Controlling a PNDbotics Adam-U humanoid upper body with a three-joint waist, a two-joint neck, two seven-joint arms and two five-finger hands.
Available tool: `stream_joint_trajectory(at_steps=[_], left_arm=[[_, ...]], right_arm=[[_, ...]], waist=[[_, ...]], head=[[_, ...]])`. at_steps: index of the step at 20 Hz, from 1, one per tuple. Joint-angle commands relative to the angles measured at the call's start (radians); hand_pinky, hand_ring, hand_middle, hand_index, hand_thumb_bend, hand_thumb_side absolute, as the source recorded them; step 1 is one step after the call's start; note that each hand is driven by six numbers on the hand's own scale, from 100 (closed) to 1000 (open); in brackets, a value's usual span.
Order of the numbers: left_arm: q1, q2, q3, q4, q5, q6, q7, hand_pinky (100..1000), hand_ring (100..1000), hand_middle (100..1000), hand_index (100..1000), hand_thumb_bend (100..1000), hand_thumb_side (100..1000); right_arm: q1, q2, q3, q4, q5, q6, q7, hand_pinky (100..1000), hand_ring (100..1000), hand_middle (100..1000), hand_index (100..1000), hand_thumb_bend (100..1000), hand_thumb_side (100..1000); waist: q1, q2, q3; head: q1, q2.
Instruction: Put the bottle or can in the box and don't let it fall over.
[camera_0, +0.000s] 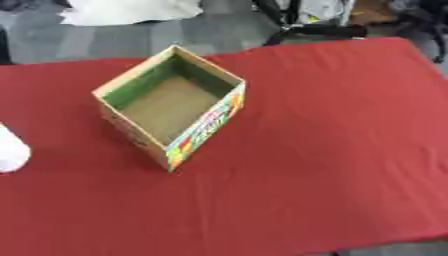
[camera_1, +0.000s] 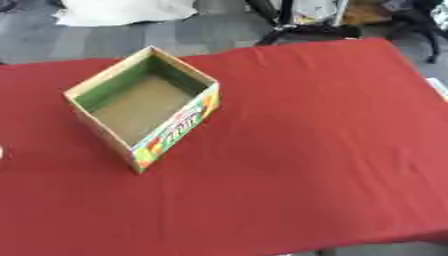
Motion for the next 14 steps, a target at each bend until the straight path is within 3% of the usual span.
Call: stream_joint_trajectory(at_steps=[1, 14], left_arm=[[-0.016, 0.031, 0.023, -0.003, 0.006, -0.003, 0.003, 861, 815, 770, 839, 529, 337], [-0.027, 0.028, 0.016, -0.006, 0.016, -0.007, -0.006, 862, 813, 775, 830, 525, 361]], right_arm=[[-0.013, -0.039, -0.017, -0.011, -0.005, -0.003, -0.004, 800, 721, 695, 805, 443, 414], [-0.021, -0.038, -0.015, -0.007, -0.009, -0.005, -0.001, 800, 720, 695, 804, 444, 415]], waist=[[0.001, -0.012, 0.002], [0.001, -0.02, 0.003]], head=[[0.03, 0.01], [0.049, 0.002]])
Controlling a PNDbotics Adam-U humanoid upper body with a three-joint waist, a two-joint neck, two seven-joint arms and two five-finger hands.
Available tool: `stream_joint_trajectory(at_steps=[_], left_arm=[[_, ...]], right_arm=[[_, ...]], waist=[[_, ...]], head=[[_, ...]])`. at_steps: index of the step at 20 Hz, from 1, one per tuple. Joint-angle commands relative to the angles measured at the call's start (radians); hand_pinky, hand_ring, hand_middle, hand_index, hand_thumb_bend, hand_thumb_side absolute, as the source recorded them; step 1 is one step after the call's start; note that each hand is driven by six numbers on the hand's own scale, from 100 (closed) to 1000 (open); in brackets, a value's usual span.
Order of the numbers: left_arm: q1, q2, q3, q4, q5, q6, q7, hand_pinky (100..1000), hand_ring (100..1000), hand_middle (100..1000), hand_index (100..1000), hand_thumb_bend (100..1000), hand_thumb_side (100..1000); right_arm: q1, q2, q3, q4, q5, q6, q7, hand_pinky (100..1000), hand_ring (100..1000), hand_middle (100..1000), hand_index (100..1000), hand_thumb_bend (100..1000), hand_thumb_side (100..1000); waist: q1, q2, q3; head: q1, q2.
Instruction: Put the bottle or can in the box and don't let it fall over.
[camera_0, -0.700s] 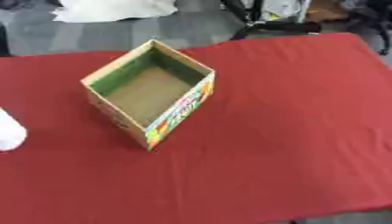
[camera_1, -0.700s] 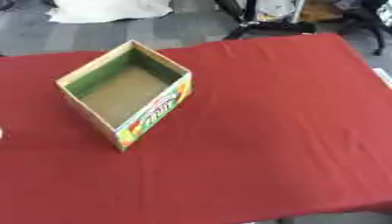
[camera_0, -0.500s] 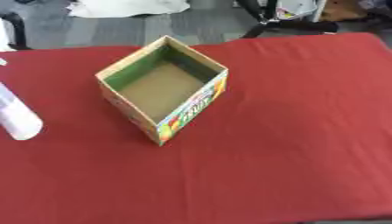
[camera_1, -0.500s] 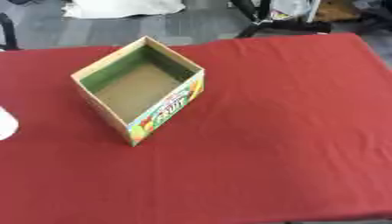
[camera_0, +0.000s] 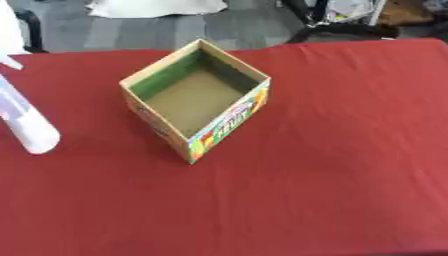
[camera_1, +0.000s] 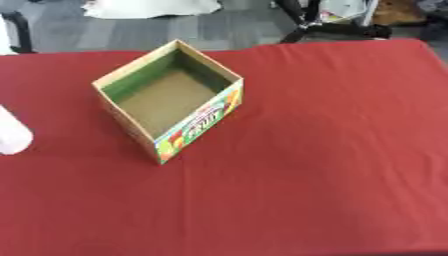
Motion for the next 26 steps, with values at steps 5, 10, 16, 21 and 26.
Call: stream_joint_trajectory(at_steps=[5, 10, 16, 21, 26], left_arm=[[-0.023, 0.025, 0.01, -0.001, -0.003, 0.002, -0.001, 872, 824, 790, 841, 532, 365], [-0.029, 0.023, 0.009, 0.003, -0.004, 0.002, 0.005, 880, 829, 787, 840, 540, 388], [-0.035, 0.024, 0.008, 0.006, -0.009, 0.0, 0.003, 881, 828, 780, 833, 531, 388], [-0.043, 0.026, 0.011, 0.007, -0.006, -0.001, 0.005, 884, 836, 795, 840, 527, 394], [-0.049, 0.02, 0.008, 0.012, 0.032, -0.008, -0.005, 884, 841, 798, 839, 501, 423]], right_arm=[[-0.014, -0.038, -0.011, -0.006, -0.005, -0.002, 0.002, 799, 720, 695, 804, 445, 415], [-0.013, -0.038, -0.012, -0.005, -0.005, -0.003, 0.002, 799, 720, 695, 804, 446, 416], [-0.011, -0.042, -0.016, -0.007, -0.003, -0.005, 0.0, 799, 720, 694, 804, 446, 418], [-0.007, -0.049, -0.022, -0.011, -0.001, -0.007, -0.004, 799, 720, 694, 804, 447, 418], [-0.005, -0.052, -0.024, -0.015, 0.002, -0.006, -0.006, 799, 720, 694, 803, 447, 418]], waist=[[0.002, -0.02, 0.001], [0.002, -0.02, 0.0], [0.001, -0.022, 0.0], [0.001, -0.019, 0.001], [0.0, -0.006, 0.001]], head=[[0.037, -0.022], [0.08, -0.06], [0.09, -0.074], [0.085, -0.075], [0.091, -0.083]])
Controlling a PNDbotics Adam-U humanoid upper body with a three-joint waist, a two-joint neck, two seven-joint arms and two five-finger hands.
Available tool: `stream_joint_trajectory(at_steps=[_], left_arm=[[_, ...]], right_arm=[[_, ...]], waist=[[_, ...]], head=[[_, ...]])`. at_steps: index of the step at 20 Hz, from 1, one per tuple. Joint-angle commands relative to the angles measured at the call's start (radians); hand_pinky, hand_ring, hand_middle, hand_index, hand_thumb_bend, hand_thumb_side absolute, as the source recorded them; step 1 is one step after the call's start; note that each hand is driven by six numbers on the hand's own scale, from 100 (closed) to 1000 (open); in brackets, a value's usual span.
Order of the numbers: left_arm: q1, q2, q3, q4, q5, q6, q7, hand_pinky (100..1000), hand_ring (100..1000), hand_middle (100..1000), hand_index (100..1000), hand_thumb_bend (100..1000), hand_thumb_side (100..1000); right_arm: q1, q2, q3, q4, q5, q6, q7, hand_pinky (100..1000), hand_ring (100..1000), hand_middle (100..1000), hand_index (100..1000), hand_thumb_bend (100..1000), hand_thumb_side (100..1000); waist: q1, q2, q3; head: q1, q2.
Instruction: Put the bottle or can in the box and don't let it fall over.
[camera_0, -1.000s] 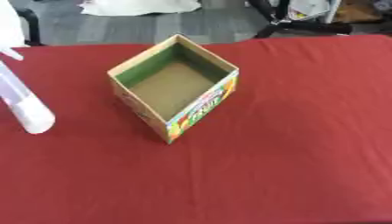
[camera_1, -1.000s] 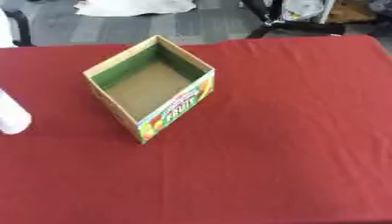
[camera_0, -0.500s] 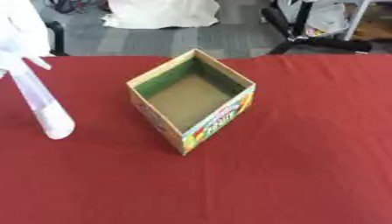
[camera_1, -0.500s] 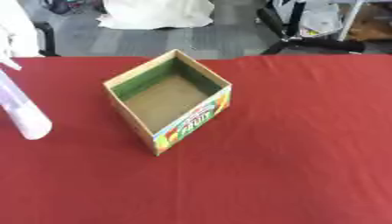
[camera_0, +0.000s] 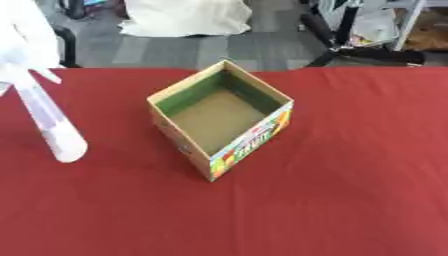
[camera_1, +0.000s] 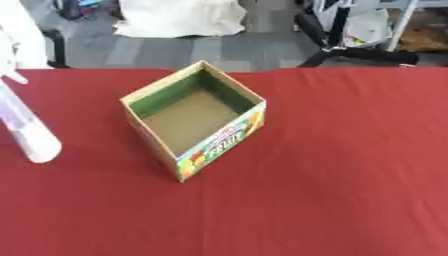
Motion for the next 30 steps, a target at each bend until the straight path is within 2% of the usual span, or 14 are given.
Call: stream_joint_trajectory(at_steps=[1, 6, 12, 23, 30], left_arm=[[-0.015, 0.028, 0.007, -0.001, 0.032, -0.008, -0.01, 884, 841, 797, 837, 497, 418], [-0.015, 0.028, 0.002, -0.008, 0.049, -0.011, -0.031, 887, 844, 798, 834, 517, 434], [-0.023, 0.024, -0.005, -0.015, 0.045, -0.015, -0.051, 890, 846, 798, 828, 545, 465], [-0.088, 0.0, -0.049, 0.006, 0.007, -0.022, -0.102, 889, 844, 791, 825, 580, 465], [-0.114, -0.02, -0.073, 0.008, 0.005, -0.046, -0.145, 890, 852, 798, 823, 605, 463]], right_arm=[[-0.006, -0.043, -0.018, -0.016, 0.003, -0.003, -0.003, 799, 720, 694, 803, 447, 418], [-0.007, -0.04, -0.018, -0.015, 0.004, -0.001, -0.004, 799, 720, 694, 804, 448, 416], [-0.009, -0.039, -0.02, -0.015, 0.004, -0.002, -0.005, 799, 720, 694, 803, 449, 416], [-0.024, -0.034, -0.011, -0.016, 0.002, 0.001, 0.002, 799, 719, 693, 803, 453, 414], [-0.029, -0.034, -0.01, -0.017, 0.002, 0.003, 0.002, 799, 718, 692, 802, 455, 413]], waist=[[0.001, -0.005, 0.001], [0.002, 0.01, 0.006], [-0.004, 0.016, 0.008], [-0.008, 0.018, -0.004], [-0.007, 0.026, -0.019]], head=[[0.003, -0.015], [0.004, -0.012], [0.026, -0.018], [0.003, -0.039], [0.006, -0.045]])
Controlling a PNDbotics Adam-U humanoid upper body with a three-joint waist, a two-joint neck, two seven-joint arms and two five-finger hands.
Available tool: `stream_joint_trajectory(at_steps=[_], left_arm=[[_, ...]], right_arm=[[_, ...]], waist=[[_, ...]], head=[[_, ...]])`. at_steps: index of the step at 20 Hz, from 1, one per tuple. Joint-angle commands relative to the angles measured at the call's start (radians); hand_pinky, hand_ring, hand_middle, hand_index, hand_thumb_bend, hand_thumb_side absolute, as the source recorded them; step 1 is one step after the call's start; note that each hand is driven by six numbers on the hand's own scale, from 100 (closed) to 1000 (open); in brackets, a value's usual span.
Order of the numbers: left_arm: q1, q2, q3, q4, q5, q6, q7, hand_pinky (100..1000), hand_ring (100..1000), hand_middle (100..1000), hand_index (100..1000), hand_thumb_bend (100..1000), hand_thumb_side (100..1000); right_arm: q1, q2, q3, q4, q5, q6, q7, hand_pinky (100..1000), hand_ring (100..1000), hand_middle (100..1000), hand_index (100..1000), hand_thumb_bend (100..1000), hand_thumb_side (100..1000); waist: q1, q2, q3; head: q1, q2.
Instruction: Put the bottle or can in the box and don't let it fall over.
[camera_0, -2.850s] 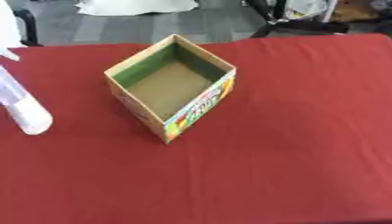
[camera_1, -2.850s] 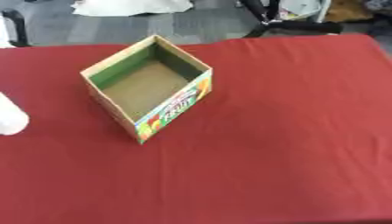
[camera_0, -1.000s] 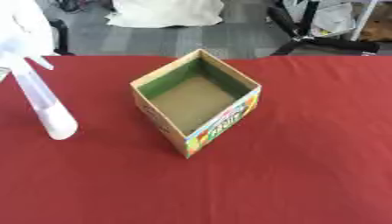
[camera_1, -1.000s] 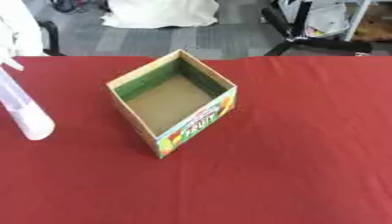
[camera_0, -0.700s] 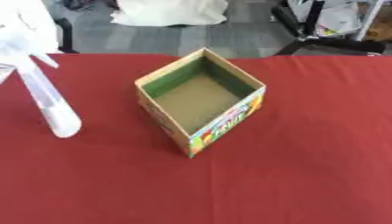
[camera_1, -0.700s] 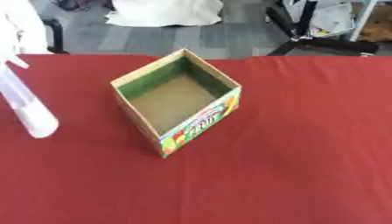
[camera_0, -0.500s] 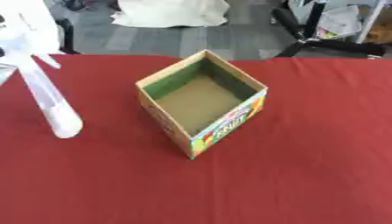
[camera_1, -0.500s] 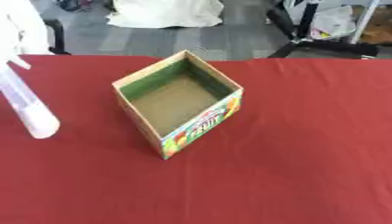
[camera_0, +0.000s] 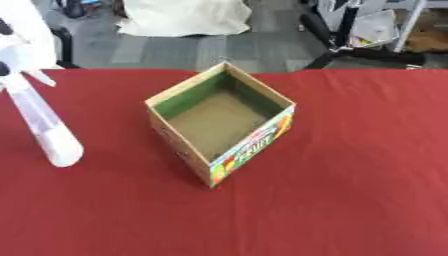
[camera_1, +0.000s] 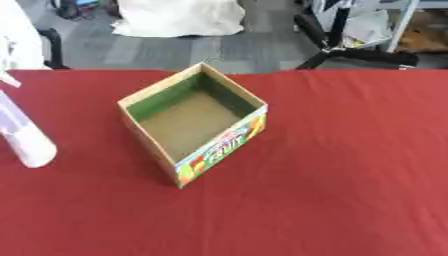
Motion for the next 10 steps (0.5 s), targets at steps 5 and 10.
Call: stream_joint_trajectory(at_steps=[5, 10], left_arm=[[-0.009, 0.027, -0.006, -0.006, 0.014, -0.016, -0.026, 891, 851, 795, 819, 615, 448], [-0.005, 0.025, -0.012, -0.004, 0.005, -0.019, -0.026, 892, 851, 796, 815, 612, 417]], right_arm=[[-0.011, -0.032, -0.01, -0.015, 0.002, 0.001, 0.0, 799, 718, 692, 802, 456, 413], [-0.014, -0.03, -0.009, -0.015, 0.002, 0.002, 0.002, 799, 718, 692, 802, 457, 413]], waist=[[-0.001, -0.007, -0.004], [-0.003, -0.005, -0.005]], head=[[0.006, -0.015], [0.01, -0.015]])
